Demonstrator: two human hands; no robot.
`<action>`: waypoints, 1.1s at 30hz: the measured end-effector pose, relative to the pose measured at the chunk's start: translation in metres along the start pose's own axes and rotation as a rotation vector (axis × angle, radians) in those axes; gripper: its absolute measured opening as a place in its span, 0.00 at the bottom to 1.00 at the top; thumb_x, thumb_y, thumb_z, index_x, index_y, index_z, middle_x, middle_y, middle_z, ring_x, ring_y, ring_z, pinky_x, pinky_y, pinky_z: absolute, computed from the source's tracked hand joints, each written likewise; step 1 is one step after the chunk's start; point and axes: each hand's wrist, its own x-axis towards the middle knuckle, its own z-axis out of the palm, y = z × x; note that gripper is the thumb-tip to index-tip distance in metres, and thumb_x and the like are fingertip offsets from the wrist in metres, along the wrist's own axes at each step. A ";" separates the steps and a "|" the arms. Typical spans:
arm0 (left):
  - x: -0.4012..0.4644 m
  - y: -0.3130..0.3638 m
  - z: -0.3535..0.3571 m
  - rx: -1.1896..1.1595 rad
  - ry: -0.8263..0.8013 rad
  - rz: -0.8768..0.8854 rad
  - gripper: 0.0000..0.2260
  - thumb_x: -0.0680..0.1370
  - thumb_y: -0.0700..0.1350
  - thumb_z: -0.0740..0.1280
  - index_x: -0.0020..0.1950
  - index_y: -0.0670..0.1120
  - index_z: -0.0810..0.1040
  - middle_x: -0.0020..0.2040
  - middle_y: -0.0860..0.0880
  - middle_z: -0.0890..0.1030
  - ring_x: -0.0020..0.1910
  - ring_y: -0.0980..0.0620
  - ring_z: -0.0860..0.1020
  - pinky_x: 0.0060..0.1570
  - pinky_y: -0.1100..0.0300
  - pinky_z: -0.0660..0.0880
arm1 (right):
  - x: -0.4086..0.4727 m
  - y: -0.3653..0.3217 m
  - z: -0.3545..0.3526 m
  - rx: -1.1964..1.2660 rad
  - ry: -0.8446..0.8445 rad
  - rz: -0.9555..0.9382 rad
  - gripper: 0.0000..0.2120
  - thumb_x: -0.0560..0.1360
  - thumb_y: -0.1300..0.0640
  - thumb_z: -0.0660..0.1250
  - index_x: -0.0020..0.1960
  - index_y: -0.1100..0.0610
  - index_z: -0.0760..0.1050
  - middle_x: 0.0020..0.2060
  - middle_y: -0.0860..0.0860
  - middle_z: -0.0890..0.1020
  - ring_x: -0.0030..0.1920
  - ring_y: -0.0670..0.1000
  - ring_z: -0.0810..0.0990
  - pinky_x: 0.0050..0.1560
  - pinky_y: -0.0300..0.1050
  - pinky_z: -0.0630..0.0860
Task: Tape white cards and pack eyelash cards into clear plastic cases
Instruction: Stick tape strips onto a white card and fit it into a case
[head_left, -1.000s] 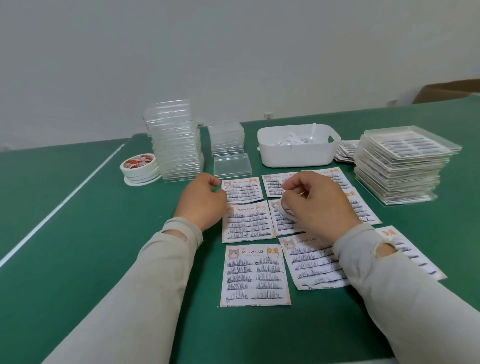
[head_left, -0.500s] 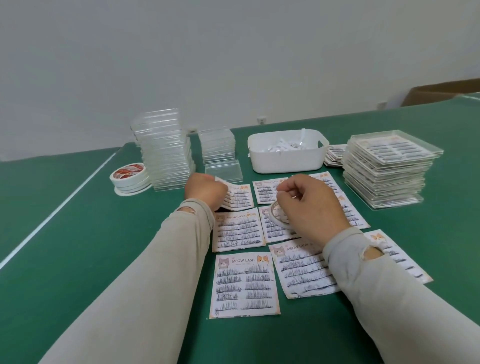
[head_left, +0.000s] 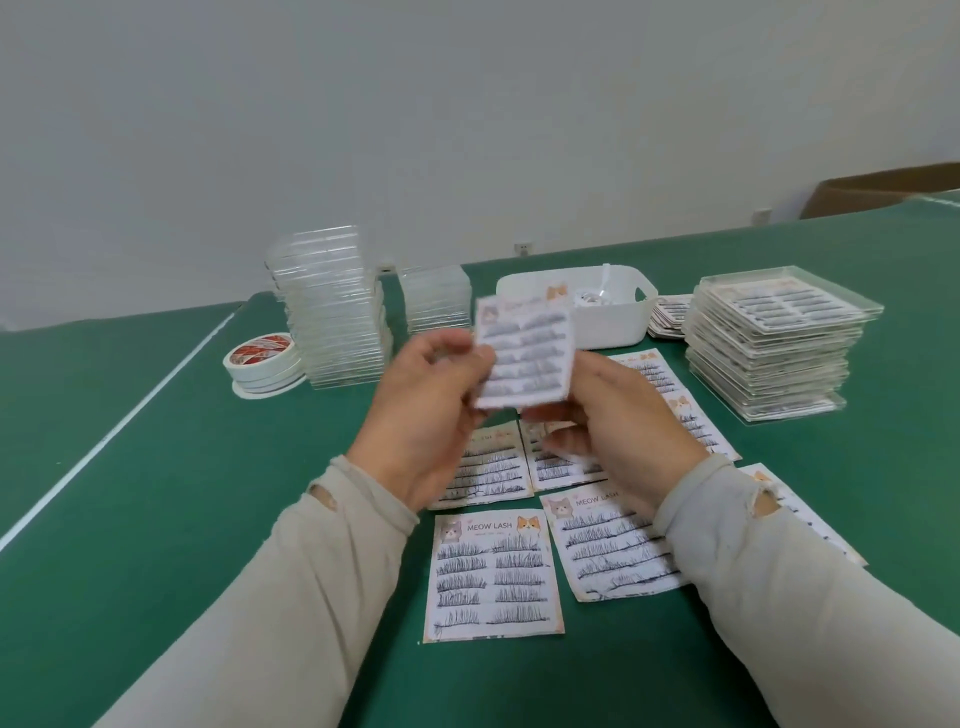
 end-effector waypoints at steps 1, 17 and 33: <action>-0.005 -0.007 0.005 0.010 -0.049 -0.027 0.05 0.81 0.34 0.65 0.55 0.42 0.75 0.47 0.43 0.86 0.40 0.49 0.85 0.36 0.60 0.81 | -0.001 0.001 0.003 -0.007 -0.060 0.008 0.13 0.84 0.54 0.61 0.53 0.50 0.84 0.47 0.49 0.88 0.44 0.49 0.86 0.43 0.44 0.84; 0.003 -0.030 -0.026 0.253 -0.042 0.095 0.07 0.81 0.43 0.68 0.57 0.45 0.82 0.50 0.46 0.87 0.45 0.49 0.86 0.37 0.59 0.82 | 0.000 0.006 -0.001 -0.072 0.148 -0.102 0.10 0.79 0.57 0.71 0.39 0.54 0.83 0.32 0.51 0.85 0.32 0.47 0.83 0.33 0.42 0.81; 0.012 -0.018 -0.036 0.148 0.130 0.167 0.16 0.82 0.35 0.58 0.60 0.54 0.76 0.53 0.57 0.85 0.49 0.54 0.85 0.38 0.56 0.82 | 0.006 0.004 -0.029 -0.945 0.161 -0.183 0.07 0.76 0.53 0.69 0.41 0.42 0.78 0.37 0.39 0.82 0.39 0.42 0.79 0.44 0.42 0.76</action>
